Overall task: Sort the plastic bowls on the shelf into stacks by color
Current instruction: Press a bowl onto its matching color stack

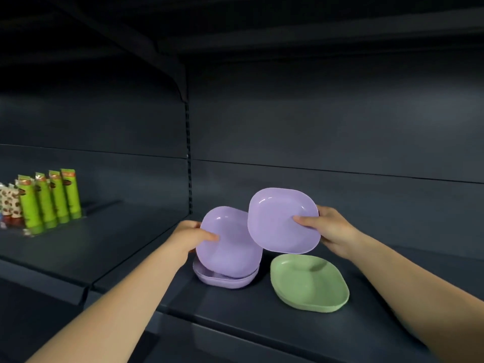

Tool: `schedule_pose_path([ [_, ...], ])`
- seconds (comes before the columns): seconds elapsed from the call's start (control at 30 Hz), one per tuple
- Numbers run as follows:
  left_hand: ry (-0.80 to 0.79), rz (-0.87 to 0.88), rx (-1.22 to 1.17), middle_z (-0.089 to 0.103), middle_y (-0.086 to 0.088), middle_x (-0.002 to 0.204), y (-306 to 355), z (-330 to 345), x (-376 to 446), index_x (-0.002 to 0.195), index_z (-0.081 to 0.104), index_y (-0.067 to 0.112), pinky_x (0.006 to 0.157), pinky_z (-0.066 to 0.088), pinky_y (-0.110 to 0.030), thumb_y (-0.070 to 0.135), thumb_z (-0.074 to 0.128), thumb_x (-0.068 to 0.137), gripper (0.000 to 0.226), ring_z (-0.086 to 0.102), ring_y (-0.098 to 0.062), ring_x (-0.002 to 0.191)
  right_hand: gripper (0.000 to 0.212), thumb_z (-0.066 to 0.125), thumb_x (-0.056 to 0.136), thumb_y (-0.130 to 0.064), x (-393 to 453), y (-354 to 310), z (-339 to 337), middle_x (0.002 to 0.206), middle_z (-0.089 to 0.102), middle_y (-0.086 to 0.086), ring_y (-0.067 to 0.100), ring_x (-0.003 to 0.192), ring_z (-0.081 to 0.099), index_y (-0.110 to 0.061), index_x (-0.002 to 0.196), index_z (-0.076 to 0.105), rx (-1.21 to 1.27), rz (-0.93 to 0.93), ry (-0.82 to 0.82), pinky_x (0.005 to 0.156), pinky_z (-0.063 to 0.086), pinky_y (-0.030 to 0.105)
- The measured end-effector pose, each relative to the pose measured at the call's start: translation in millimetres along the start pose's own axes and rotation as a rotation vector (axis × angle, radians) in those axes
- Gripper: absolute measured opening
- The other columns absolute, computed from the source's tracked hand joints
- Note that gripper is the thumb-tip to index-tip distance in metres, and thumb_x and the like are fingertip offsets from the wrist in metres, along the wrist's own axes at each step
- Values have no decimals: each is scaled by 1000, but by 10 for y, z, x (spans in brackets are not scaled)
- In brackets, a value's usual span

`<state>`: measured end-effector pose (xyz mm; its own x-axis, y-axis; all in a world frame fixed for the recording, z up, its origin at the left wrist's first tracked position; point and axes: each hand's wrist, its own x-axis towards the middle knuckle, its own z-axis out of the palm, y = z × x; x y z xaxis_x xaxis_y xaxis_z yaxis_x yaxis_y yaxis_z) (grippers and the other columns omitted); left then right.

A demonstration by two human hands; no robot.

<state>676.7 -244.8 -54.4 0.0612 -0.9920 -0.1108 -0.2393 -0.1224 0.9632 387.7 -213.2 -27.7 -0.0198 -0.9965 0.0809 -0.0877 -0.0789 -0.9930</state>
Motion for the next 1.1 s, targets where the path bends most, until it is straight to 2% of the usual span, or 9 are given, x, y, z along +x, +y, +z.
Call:
schedule_pose_path([
  [0.17, -159, -36, 182, 68, -5, 105, -158, -71, 306, 99, 66, 9, 94, 50, -38, 10, 80, 59, 43, 62, -24, 103, 28, 69, 83, -7, 83, 106, 164, 107, 71, 5, 20, 97, 67, -11, 111, 64, -31, 55, 73, 75, 54, 28],
  [0.27, -233, 0, 239, 67, -4, 104, -207, -109, 422, 99, 64, 10, 90, 51, -33, 5, 79, 66, 37, 62, -22, 101, 29, 69, 82, -6, 95, 194, 267, 107, 70, 6, 23, 96, 67, -12, 110, 64, -36, 85, 157, 75, 54, 30],
  [0.37, -304, 84, 277, 62, 0, 109, -254, -120, 452, 105, 61, 19, 90, 48, -30, 10, 81, 68, 43, 59, -18, 102, 31, 68, 83, -3, 78, 263, 377, 108, 70, 10, 26, 92, 67, -8, 113, 64, -26, 92, 228, 71, 56, 33],
  [0.47, -383, 119, 129, 56, 9, 115, -340, -143, 450, 119, 57, 25, 94, 36, -24, 32, 76, 77, 47, 50, -11, 113, 28, 69, 82, -3, 13, 313, 480, 108, 70, 12, 29, 96, 67, -10, 108, 65, -71, 96, 283, 83, 53, 41],
  [0.6, -391, 157, -107, 60, 17, 113, -438, -153, 448, 105, 62, 37, 101, 36, -26, 43, 61, 87, 19, 52, -6, 114, 26, 71, 76, -6, -70, 337, 673, 102, 71, 17, 28, 85, 64, -10, 102, 69, -291, 151, 242, 73, 48, 37],
  [0.67, -421, 183, -112, 62, 18, 111, -444, -142, 440, 100, 62, 37, 95, 38, -24, 40, 58, 90, 12, 55, -3, 109, 27, 72, 72, -9, -60, 341, 846, 91, 69, 18, 23, 77, 58, -3, 98, 69, -375, 195, 206, 69, 44, 34],
  [0.77, -463, 241, -79, 60, 20, 113, -461, -119, 446, 113, 63, 31, 90, 36, -18, 35, 60, 90, 23, 54, 1, 108, 24, 74, 72, -11, -18, 361, 1075, 78, 60, 7, 20, 73, 53, 0, 91, 66, -554, 208, 221, 67, 41, 29],
  [0.97, -491, 275, 17, 58, 9, 123, -505, -131, 505, 129, 55, 23, 89, 39, -20, 11, 65, 86, 45, 55, -9, 111, 33, 73, 70, -22, -43, 437, 1322, 96, 68, 9, 24, 85, 62, -7, 98, 65, -897, 248, 232, 70, 49, 31],
  [1.1, -474, 292, 48, 56, 6, 128, -520, -126, 557, 134, 51, 20, 90, 37, -20, -3, 61, 84, 56, 53, -9, 112, 33, 74, 69, -25, -59, 447, 1317, 90, 68, 6, 24, 82, 61, -7, 96, 66, -904, 265, 247, 69, 48, 31],
])
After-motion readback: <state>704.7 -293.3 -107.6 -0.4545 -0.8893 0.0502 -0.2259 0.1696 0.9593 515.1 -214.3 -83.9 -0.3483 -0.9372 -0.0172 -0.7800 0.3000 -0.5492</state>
